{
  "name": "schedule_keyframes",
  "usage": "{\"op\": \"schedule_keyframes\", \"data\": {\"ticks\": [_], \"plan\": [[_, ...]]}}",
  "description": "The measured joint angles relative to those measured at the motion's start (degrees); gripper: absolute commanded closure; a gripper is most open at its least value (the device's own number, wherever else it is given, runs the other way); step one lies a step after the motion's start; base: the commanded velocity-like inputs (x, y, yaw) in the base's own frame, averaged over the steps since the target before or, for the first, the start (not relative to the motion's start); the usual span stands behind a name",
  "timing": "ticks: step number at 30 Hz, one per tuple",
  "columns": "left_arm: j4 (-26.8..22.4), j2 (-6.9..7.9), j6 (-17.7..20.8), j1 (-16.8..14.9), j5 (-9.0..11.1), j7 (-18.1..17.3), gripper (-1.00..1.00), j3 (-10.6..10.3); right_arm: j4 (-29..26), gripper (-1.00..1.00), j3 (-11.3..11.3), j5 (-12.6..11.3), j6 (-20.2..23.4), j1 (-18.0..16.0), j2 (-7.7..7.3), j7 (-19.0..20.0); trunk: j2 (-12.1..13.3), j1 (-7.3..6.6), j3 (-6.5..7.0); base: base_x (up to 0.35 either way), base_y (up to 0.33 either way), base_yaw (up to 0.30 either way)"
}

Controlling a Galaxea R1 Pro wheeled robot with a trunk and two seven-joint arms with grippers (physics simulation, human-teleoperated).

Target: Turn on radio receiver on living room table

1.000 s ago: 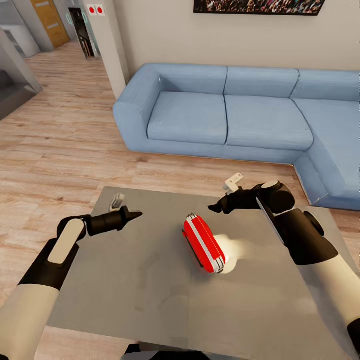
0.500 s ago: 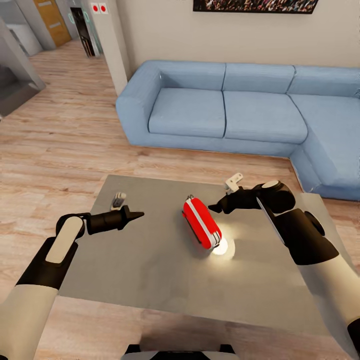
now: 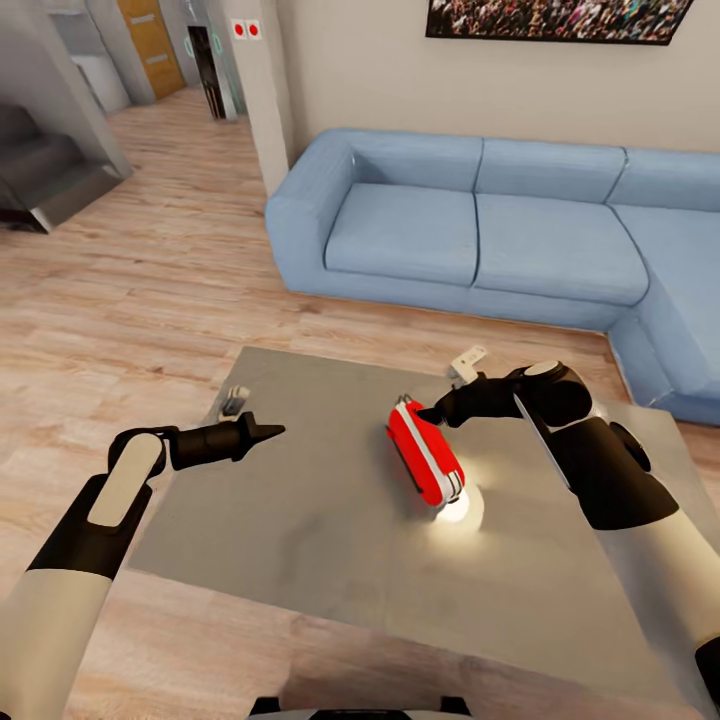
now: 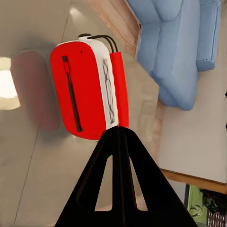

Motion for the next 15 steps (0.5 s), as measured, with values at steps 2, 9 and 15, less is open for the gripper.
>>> {"op": "schedule_keyframes", "data": {"ticks": [2, 9, 15], "plan": [[0.0, 0.01, 0.0, 0.0, 0.0, 0.0, 1.0, 0.0, 0.0, -1.0, 0.0, 0.0, 0.0, 0.0, 0.0, 0.0, 0.0, 0.0, 0.14, 0.0, 0.0, 0.129], [0.2, 0.09, 0.0, 0.0, 0.0, 0.0, 1.0, 0.1, 0.0, -1.0, 0.0, 0.0, 0.0, 0.0, -0.03, 0.0, 0.0, 0.0, 0.39, 0.0, 0.0, 0.023], [0.2, 0.16, 0.1, 0.0, 0.0, -0.1, 1.0, 0.2, 0.0, -1.0, -0.1, -0.1, 0.0, -0.1, -0.67, 0.0, 0.0, 0.0, 0.89, 0.0, 0.0, 0.0]]}}
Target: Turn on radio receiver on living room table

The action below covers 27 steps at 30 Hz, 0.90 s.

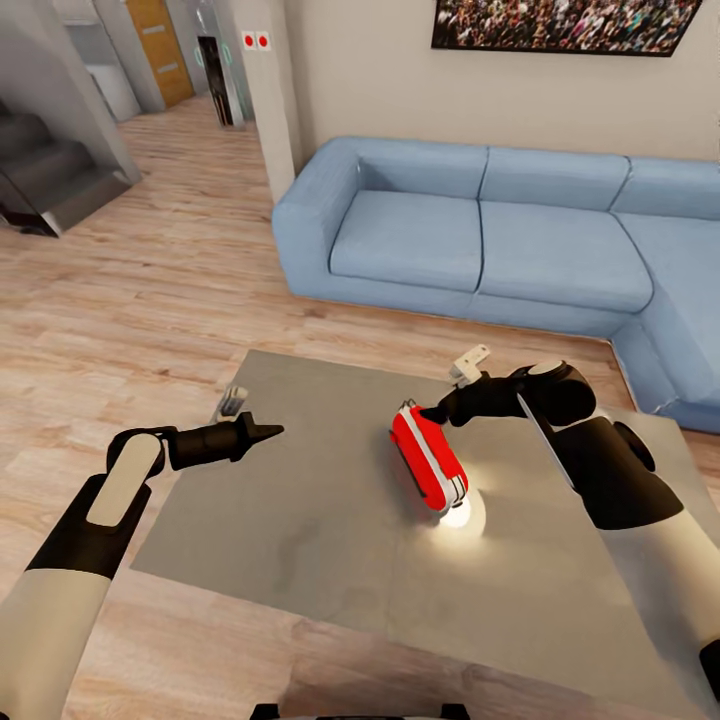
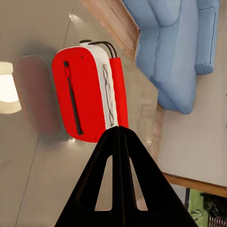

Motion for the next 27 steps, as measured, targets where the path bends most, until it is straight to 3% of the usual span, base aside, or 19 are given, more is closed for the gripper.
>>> {"op": "schedule_keyframes", "data": {"ticks": [2, 3, 7, 10, 14, 18, 22, 25, 27], "plan": [[0.0, 0.24, 0.0, 0.0, 0.0, 0.0, 1.0, 0.0, 0.0, -1.0, 0.0, 0.0, 0.0, 0.0, -0.5, 0.0, 0.0, 0.0, 0.18, 0.0, 0.0, 0.0], [0.0, 1.28, 0.0, 0.0, 0.0, 0.0, 1.0, -0.1, 0.0, -1.0, 0.0, 0.0, 0.0, 0.0, -1.16, 0.0, 0.0, 0.0, 0.27, 0.0, 0.0, 0.0], [-0.1, 2.54, 0.1, 0.0, 0.1, -0.1, 1.0, -0.2, 0.0, -1.0, 0.0, -0.8, 0.0, 0.0, -2.03, 0.0, 0.0, 0.0, 0.63, 0.0, 0.0, 0.0], [0.0, 3.4, 0.1, 0.0, 0.1, -0.1, 1.0, -0.3, 0.0, -1.0, 0.0, -1.7, 0.0, 0.1, -3.61, 0.0, 0.0, 0.0, 0.9, 0.0, 0.0, 0.0], [2.7, 3.69, 0.1, 0.2, 0.1, 0.0, 1.0, -0.5, 0.0, -1.0, 0.0, -3.0, 0.0, -0.1, -7.83, 0.0, 0.0, 0.0, 1.26, 0.0, 0.0, 0.0], [4.3, 4.2, 0.1, 3.3, -0.6, 0.0, 1.0, -0.6, 0.0, -1.0, -0.1, -3.2, 0.0, 1.5, -11.19, -0.1, 0.0, 0.0, 1.62, 0.0, 0.0, 0.0], [4.3, 5.23, 0.0, 9.5, -3.6, -0.6, 1.0, -0.6, 0.0, -1.0, -0.1, -3.3, 0.0, 5.4, -14.13, 0.0, 0.0, 0.0, 1.98, 0.0, 0.0, 0.0], [3.8, 5.74, -0.3, 15.4, -5.9, -2.2, 1.0, -0.6, -1.0, -1.0, -0.2, -3.3, 0.0, 10.3, -16.95, 0.0, 0.0, 0.0, 2.25, 0.0, 0.0, 0.0], [3.8, 5.81, -0.4, 17.5, -7.1, -2.7, 1.0, -0.6, -1.5, -1.0, -0.2, -3.4, 0.0, 12.7, -18.3, 0.1, 0.0, 0.0, 2.44, 0.0, 0.0, 0.0]]}}
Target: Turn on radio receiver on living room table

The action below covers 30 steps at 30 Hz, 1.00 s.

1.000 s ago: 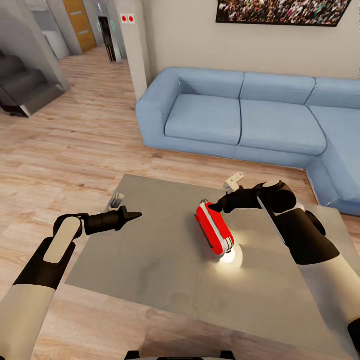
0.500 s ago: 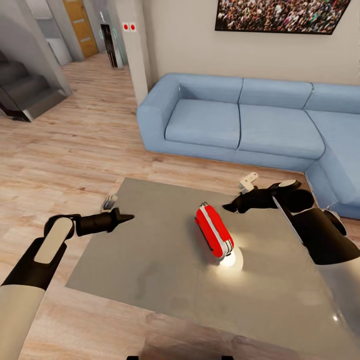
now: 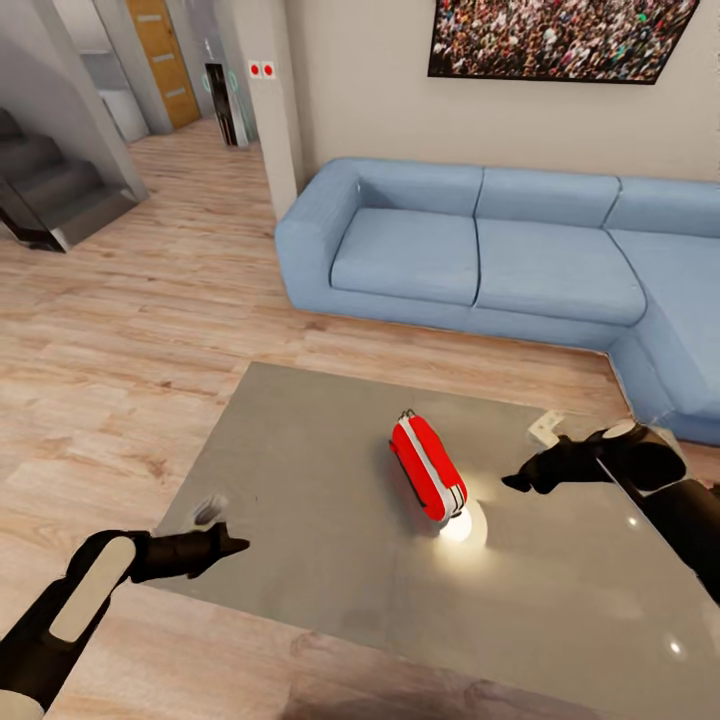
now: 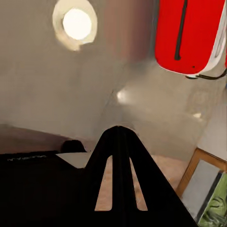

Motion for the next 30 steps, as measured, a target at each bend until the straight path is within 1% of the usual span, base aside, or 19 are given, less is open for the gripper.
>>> {"op": "schedule_keyframes", "data": {"ticks": [1, 2, 5, 7, 9, 11, 12, 13, 14, 15, 16, 18, 20, 21, 25, 27, 28, 29, 30], "plan": [[0.0, 0.01, -0.3, 1.3, -1.2, -0.2, 1.0, 0.0, -0.2, -1.0, 0.0, 0.0, 0.0, 1.6, -0.82, 0.0, 0.0, 0.0, 0.09, 0.0, 0.0, 0.0], [0.1, 0.01, -0.7, 2.0, -1.7, -0.3, 1.0, 0.0, -0.2, -1.0, 0.0, 0.0, 0.0, 2.4, -1.19, 0.0, 0.0, 0.0, 0.18, 0.0, 0.0, 0.0], [2.8, -0.02, -5.7, 5.9, -6.5, -1.0, 1.0, -0.1, 0.2, -1.0, -0.1, -0.1, 0.0, 8.8, -2.49, -0.3, 0.0, 0.0, 0.44, 0.0, 0.0, 0.0], [6.4, 0.01, -8.3, 7.8, -9.4, -3.9, 1.0, 0.0, 0.7, -1.0, -0.4, 0.0, 0.0, 13.4, -3.31, -0.4, 0.0, 0.0, 0.63, 0.0, 0.0, 0.0], [10.7, -0.07, -11.0, 9.2, -13.3, -8.7, 1.0, 0.0, 1.7, -1.0, -0.7, 0.0, 0.0, 17.2, -4.19, -0.5, 0.0, 0.0, 0.81, 0.0, 0.0, 0.0], [16.4, -0.36, -16.1, 10.1, -18.1, -13.5, 1.0, -0.1, 3.9, -1.0, -0.7, 0.0, 0.0, 20.1, -4.58, -0.4, 0.0, 0.0, 0.99, 0.0, 0.0, 0.0], [18.2, -0.52, -17.4, 10.3, -19.1, -14.7, 1.0, -0.1, 4.8, -1.0, -0.8, -0.1, 0.0, 20.7, -4.64, -0.4, 0.0, 0.0, 1.09, 0.0, 0.0, 0.0], [24.9, -1.27, -22.4, 10.6, -22.8, -18.6, 1.0, 0.0, 8.3, -1.0, -0.8, 0.0, 0.0, 22.9, -4.71, -0.4, 0.0, 0.0, 1.17, 0.0, 0.0, 0.0], [29.8, -1.67, -25.0, 10.6, -24.5, -20.4, 1.0, 0.0, 10.7, -1.0, -0.8, -0.3, 0.0, 24.1, -4.73, -0.4, 0.0, 0.0, 1.26, 0.0, 0.0, 0.0], [31.8, -1.86, -26.2, 10.6, -25.0, -21.2, 1.0, 0.0, 11.9, -1.0, -0.8, -0.6, 0.0, 24.6, -4.74, -0.4, 0.0, 0.0, 1.36, 0.0, 0.0, 0.0], [36.7, -2.24, -29.9, 10.7, -27.1, -22.9, 1.0, 0.0, 15.1, -1.0, -0.8, -2.0, -0.7, 25.8, -4.75, -0.5, 0.0, 0.0, 1.44, 0.0, 0.0, 0.0], [42.3, -2.53, -34.2, 10.7, -28.9, -24.1, 1.0, 0.1, 19.7, -1.0, -0.8, -5.0, -4.6, 26.9, -4.8, -1.2, 0.0, 0.0, 1.63, 0.0, 0.0, 0.0], [45.2, -2.67, -36.3, 10.7, -29.7, -24.5, 1.0, 0.2, 23.0, -1.0, -0.8, -6.9, -7.0, 27.2, -4.83, -2.2, 0.0, 0.0, 1.81, 0.0, 0.0, 0.0], [47.6, -3.08, -37.7, 10.8, -30.3, -24.7, 1.0, 0.2, 27.4, -1.0, -0.8, -8.6, -10.0, 27.5, -4.8, -3.7, 0.0, 0.0, 1.9, 0.0, 0.0, 0.0], [49.3, -3.82, -38.5, 10.7, -30.7, -24.7, 1.0, 0.3, 35.5, -1.0, -0.7, -10.7, -16.1, 27.6, -4.57, -4.7, 0.0, 0.0, 2.27, 0.0, 0.0, 0.0], [49.7, -4.67, -38.6, 10.7, -30.8, -24.4, 1.0, 0.2, 41.8, -1.0, -0.6, -11.2, -21.2, 27.7, -4.2, -4.9, 0.0, 0.0, 2.45, 0.0, 0.0, 0.0], [50.2, -6.09, -38.8, 10.7, -31.0, -24.0, 1.0, 0.1, 49.8, -1.0, -0.4, -11.6, -28.5, 27.7, -2.9, -5.5, 0.0, 0.01, 2.54, 0.0, 0.0, 0.0], [51.3, -7.04, -38.8, 10.8, -32.0, -23.1, 1.0, 0.2, 57.7, -1.0, -0.4, -11.3, -33.6, 28.0, -0.92, -7.2, 0.0, 0.0, 2.62, 0.0, 0.0, 0.0], [52.3, -7.71, -38.9, 10.7, -33.1, -22.2, 1.0, 0.1, 61.7, -1.0, -0.4, -11.5, -36.6, 27.8, 0.9, -9.2, 0.0, 0.0, 2.72, 0.0, 0.0, 0.0]]}}
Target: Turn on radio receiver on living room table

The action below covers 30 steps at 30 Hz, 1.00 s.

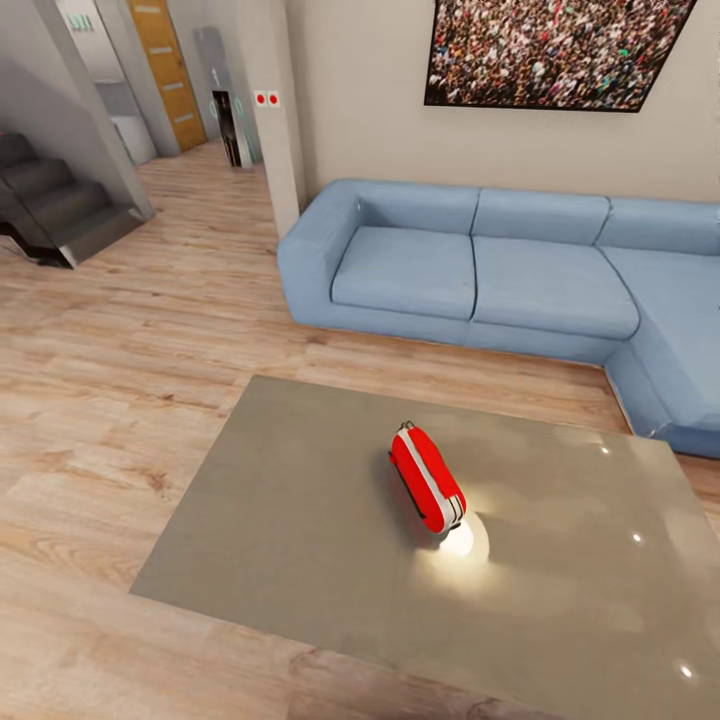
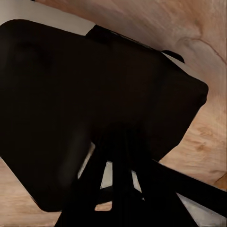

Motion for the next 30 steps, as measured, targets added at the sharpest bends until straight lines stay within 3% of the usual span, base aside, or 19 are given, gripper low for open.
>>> {"op": "schedule_keyframes", "data": {"ticks": [3, 6, 7, 9, 13, 19, 26, 30], "plan": [[4.0, -1.86, -3.2, 0.0, -3.2, 3.1, 1.0, 0.0, 9.6, -1.0, 0.0, -0.2, -7.2, 0.0, 6.26, -8.4, 0.0, 0.0, 0.27, 0.0, 0.0, 0.0], [10.8, -3.44, -10.0, 0.1, -4.4, 7.2, 1.0, 0.0, 19.3, -1.0, 0.1, -0.4, -16.4, 0.0, 14.12, -17.8, 0.0, 0.0, 0.54, 0.0, 0.0, 0.0], [11.5, -3.64, -10.9, 0.1, -4.4, 7.9, 1.0, 0.1, 20.7, -1.0, 0.0, -0.4, -18.1, 0.0, 15.53, -19.4, 0.0, 0.0, 0.64, 0.0, 0.0, 0.0], [13.4, -4.5, -14.3, 0.3, -4.7, 11.1, 1.0, 0.1, 24.6, -1.0, 0.1, -0.4, -25.1, 0.7, 22.44, -28.4, 0.0, 0.0, 0.82, 0.0, 0.0, 0.0], [14.0, -7.77, -15.8, 1.8, -4.9, 18.7, 1.0, 0.1, 25.9, -1.0, 0.0, -0.4, -27.8, 4.0, 28.88, -37.1, 0.0, 0.0, 1.19, 0.0, 0.0, 0.0], [14.1, -11.41, -18.8, 2.6, -4.9, 29.2, 1.0, 0.1, 26.0, -1.0, 0.0, -0.4, -28.3, 4.6, 31.66, -39.5, 0.0, 0.0, 1.74, 0.0, 0.0, 0.0], [14.1, -11.82, -19.6, 2.8, -4.9, 30.4, 1.0, 0.1, 25.9, -1.0, 0.0, -0.4, -33.5, 6.6, 32.87, -39.6, 0.0, 0.0, 2.39, 0.0, 0.0, 0.0], [14.1, -11.79, -20.0, 2.9, -4.8, 30.4, 1.0, 0.1, 25.9, -1.0, 0.0, -0.4, -34.2, 6.9, 33.03, -39.5, 0.0, 0.0, 2.76, 0.0, 0.0, 0.0]]}}
